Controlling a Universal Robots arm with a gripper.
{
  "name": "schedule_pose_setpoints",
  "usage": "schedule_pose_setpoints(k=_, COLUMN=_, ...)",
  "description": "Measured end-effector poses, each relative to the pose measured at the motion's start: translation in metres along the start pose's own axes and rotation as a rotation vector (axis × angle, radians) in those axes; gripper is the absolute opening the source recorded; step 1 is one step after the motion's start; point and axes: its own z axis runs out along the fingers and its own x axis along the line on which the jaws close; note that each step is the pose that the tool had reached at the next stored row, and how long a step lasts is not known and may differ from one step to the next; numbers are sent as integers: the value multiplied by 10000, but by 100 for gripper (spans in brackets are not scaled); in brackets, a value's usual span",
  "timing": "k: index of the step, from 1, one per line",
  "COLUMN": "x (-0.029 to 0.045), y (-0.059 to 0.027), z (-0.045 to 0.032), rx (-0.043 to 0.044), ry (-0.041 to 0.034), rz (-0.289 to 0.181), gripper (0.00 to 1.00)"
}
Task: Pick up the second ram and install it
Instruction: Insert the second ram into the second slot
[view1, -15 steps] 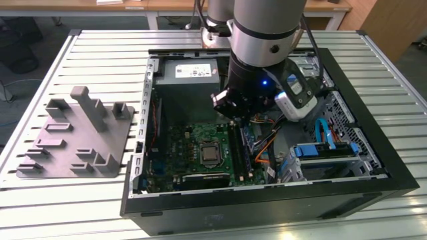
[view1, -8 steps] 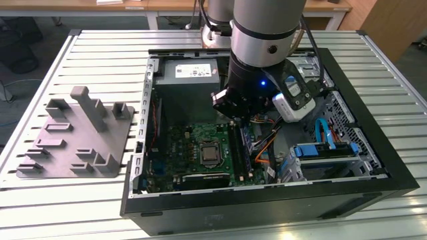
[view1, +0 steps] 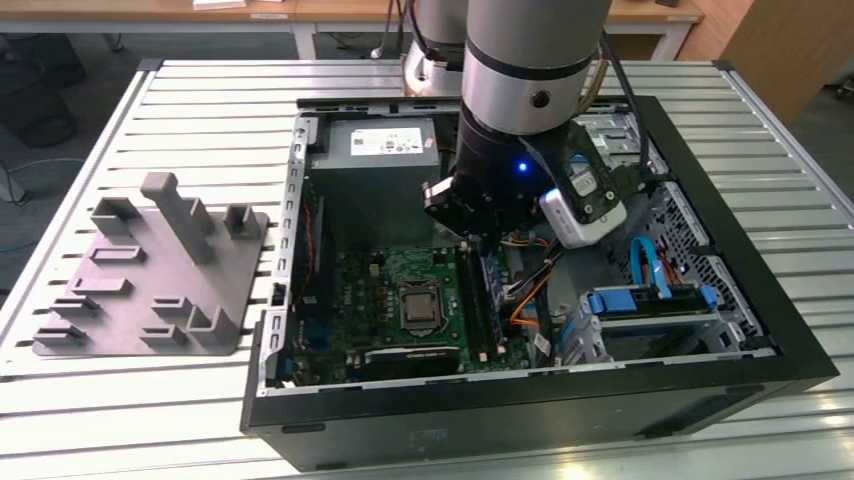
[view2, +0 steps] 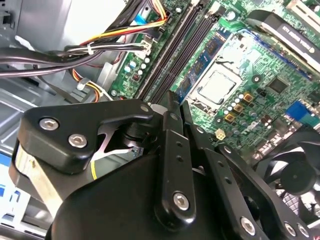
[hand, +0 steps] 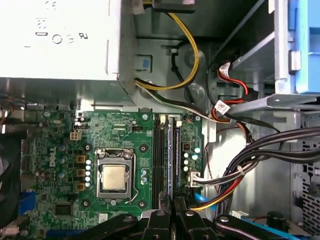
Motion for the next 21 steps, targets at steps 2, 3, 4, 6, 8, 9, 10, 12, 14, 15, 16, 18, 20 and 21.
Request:
schedule_pose_setpoints(k=2, x=0, y=0, z=1, rx=7, ry=-8, rz=162, gripper=14)
schedule_pose_setpoints(k=3, x=0, y=0, z=2, rx=10, ry=-13, rz=247, gripper=14)
schedule_pose_setpoints(k=4, x=0, y=0, z=2, rx=14, ry=-17, rz=330, gripper=14)
schedule_pose_setpoints(k=6, x=0, y=0, z=4, rx=20, ry=-26, rz=497, gripper=14)
schedule_pose_setpoints(k=8, x=0, y=0, z=5, rx=28, ry=-34, rz=661, gripper=14)
schedule_pose_setpoints(k=9, x=0, y=0, z=5, rx=31, ry=-38, rz=737, gripper=14)
schedule_pose_setpoints(k=10, x=0, y=0, z=6, rx=34, ry=-42, rz=814, gripper=14)
schedule_pose_setpoints(k=12, x=0, y=0, z=7, rx=40, ry=-49, rz=955, gripper=14)
schedule_pose_setpoints(k=14, x=0, y=0, z=8, rx=45, ry=-56, rz=1085, gripper=14)
schedule_pose_setpoints(k=15, x=0, y=-1, z=8, rx=48, ry=-59, rz=1151, gripper=14)
schedule_pose_setpoints(k=16, x=0, y=0, z=8, rx=49, ry=-61, rz=1198, gripper=14)
schedule_pose_setpoints(k=18, x=0, y=-1, z=8, rx=51, ry=-63, rz=1220, gripper=14)
schedule_pose_setpoints(k=20, x=0, y=-1, z=8, rx=52, ry=-63, rz=1230, gripper=14)
schedule_pose_setpoints(k=21, x=0, y=-1, z=8, rx=52, ry=-64, rz=1235, gripper=14)
